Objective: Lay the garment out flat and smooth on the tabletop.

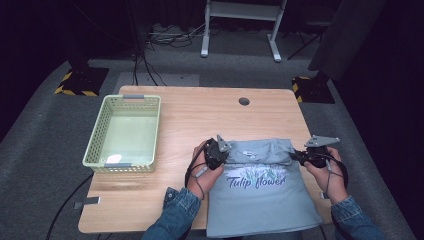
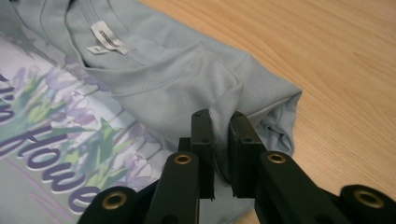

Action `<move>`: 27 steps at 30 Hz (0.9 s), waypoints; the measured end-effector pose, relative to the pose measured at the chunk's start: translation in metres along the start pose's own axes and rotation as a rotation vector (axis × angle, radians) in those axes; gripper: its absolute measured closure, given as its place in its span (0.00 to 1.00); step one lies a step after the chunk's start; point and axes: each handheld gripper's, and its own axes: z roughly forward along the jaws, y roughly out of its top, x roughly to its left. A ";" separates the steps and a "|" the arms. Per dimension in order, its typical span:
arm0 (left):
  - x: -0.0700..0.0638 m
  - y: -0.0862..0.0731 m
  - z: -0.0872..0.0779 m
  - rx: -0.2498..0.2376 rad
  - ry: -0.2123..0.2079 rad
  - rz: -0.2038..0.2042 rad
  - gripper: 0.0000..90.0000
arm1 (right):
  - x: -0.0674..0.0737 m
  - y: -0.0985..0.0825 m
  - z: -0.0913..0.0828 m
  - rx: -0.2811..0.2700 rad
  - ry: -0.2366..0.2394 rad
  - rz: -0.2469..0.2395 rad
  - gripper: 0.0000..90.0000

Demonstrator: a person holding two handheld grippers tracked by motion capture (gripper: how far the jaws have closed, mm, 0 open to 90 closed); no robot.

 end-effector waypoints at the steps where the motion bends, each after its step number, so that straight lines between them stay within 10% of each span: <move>1: 0.000 0.000 -0.003 -0.003 0.002 0.002 0.91 | 0.001 0.002 -0.003 -0.006 0.000 -0.005 0.92; 12: 0.013 0.016 -0.011 -0.045 0.029 -0.004 0.91 | -0.005 0.028 -0.009 -0.033 0.009 -0.027 0.92; 20: 0.054 0.048 0.003 -0.090 0.096 -0.043 0.92 | -0.033 0.072 0.006 -0.070 0.011 -0.005 0.92; 22: 0.078 0.056 0.011 -0.167 0.174 -0.143 0.85 | -0.050 0.086 0.013 -0.154 -0.060 0.036 0.77; 24: 0.094 0.059 0.016 -0.180 0.274 -0.203 0.53 | -0.065 0.095 0.021 -0.232 -0.191 0.121 0.37; 27: 0.093 0.055 0.012 -0.170 0.253 -0.223 0.39 | -0.064 0.094 0.024 -0.268 -0.199 0.164 0.34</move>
